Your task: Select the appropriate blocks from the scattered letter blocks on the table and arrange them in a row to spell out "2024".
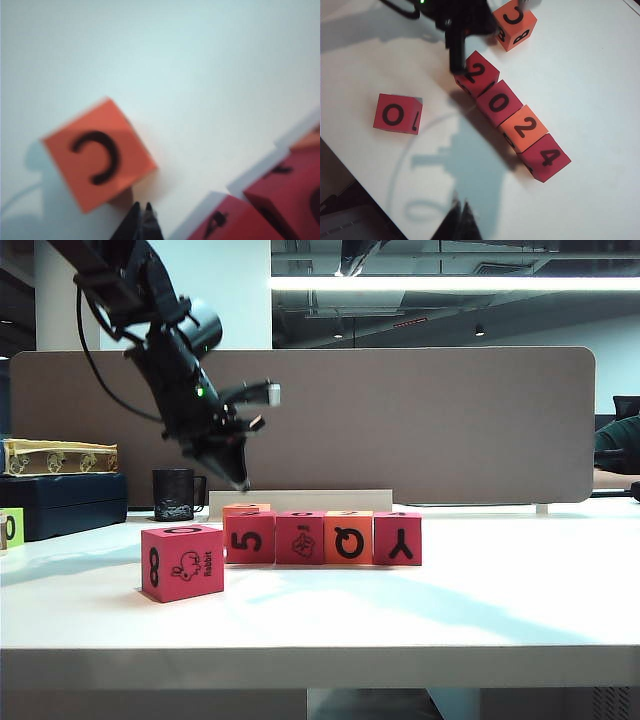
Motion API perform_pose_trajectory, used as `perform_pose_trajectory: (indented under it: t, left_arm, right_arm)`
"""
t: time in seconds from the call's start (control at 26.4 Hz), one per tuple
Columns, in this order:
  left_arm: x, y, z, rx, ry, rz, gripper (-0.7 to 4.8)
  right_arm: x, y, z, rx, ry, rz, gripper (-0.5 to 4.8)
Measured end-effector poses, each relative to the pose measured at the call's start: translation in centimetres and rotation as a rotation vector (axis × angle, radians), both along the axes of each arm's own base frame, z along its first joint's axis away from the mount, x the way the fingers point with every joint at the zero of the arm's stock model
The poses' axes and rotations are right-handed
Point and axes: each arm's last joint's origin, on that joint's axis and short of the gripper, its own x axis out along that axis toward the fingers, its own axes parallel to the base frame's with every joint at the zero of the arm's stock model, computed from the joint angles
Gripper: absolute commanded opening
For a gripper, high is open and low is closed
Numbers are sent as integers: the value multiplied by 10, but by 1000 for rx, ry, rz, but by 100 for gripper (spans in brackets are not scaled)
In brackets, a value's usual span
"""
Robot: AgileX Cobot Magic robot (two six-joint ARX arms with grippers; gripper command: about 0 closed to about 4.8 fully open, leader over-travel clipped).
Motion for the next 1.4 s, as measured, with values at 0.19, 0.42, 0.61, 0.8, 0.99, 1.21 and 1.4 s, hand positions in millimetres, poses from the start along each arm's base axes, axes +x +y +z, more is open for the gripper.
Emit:
perform_pose_trajectory:
  t: [0.19,0.42,0.61,0.8,0.99,1.21,1.4]
  left_arm:
    - [-1,2,16,-2,-20,46,-6]
    - [-13,8,6,75,150,164,-6]
    - [-17,7,4,23,226,167,-6]
    - [-22,7,2,1,294,146,-6]
    - [-25,8,0,13,325,147,-6]
    - [-21,4,-12,-63,381,98,-6]
    - [-17,4,-18,-99,403,95,-6]
  right_arm:
    - [0,0,0,0,0,0,-6]
    - [0,0,0,0,0,0,-6]
    - [1,1,1,13,-18,0,-6]
    - [1,1,1,13,-18,0,-6]
    - [2,1,1,13,-17,0,-6]
    - [1,1,1,14,-18,0,-6]
    - [1,1,1,14,-18,1,-6]
